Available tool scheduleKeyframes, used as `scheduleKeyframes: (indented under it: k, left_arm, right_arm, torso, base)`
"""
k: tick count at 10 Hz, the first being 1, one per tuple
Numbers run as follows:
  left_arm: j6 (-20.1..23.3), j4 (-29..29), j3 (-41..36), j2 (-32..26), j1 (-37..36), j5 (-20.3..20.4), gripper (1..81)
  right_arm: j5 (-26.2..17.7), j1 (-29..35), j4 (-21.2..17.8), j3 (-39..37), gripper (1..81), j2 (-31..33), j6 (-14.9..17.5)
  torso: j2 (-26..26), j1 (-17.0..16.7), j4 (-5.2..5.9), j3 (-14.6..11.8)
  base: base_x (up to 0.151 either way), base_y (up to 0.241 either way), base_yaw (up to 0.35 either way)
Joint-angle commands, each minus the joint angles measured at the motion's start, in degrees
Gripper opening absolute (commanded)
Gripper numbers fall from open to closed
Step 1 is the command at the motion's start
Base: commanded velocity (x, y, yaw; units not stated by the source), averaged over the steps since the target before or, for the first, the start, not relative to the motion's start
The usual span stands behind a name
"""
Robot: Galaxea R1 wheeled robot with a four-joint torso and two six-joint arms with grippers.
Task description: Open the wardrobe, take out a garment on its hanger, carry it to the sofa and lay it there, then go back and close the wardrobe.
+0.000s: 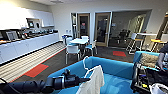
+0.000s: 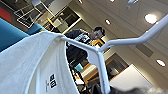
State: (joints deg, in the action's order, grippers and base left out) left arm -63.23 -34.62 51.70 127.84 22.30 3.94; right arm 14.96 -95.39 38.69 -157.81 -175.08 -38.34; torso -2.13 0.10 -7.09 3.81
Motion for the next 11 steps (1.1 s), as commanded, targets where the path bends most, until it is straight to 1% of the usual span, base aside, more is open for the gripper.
scheduleKeyframes:
  k: [1,5,6,11]
  left_arm:
    - [0.6,-1.3,-2.2,-1.0,-7.7,2.8,1.0]
    - [0.6,-1.3,-2.1,-1.4,-7.7,2.8,1.0]
    - [0.7,-1.3,-2.1,-1.3,-7.7,2.2,1.0]
    - [0.6,-2.0,-2.1,-1.3,-7.0,1.9,1.0]
  right_arm:
    - [-2.1,1.7,0.4,0.0,81.1,-0.2,0.3]
    - [-2.1,1.7,0.4,0.0,81.1,-0.3,0.3]
    - [-2.1,1.7,0.4,0.0,81.1,-0.3,0.3]
    - [-2.1,1.7,0.4,0.0,81.1,-0.3,0.3]
  torso:
    - [0.0,0.0,0.00,0.0]
    - [0.0,0.0,0.00,0.0]
    - [0.0,0.0,0.00,0.0]
    - [0.0,0.0,0.00,0.0]
  base:
    - [0.000,0.000,-0.237]
    - [0.000,0.000,-0.236]
    - [0.000,0.000,-0.204]
    - [0.000,0.000,-0.017]
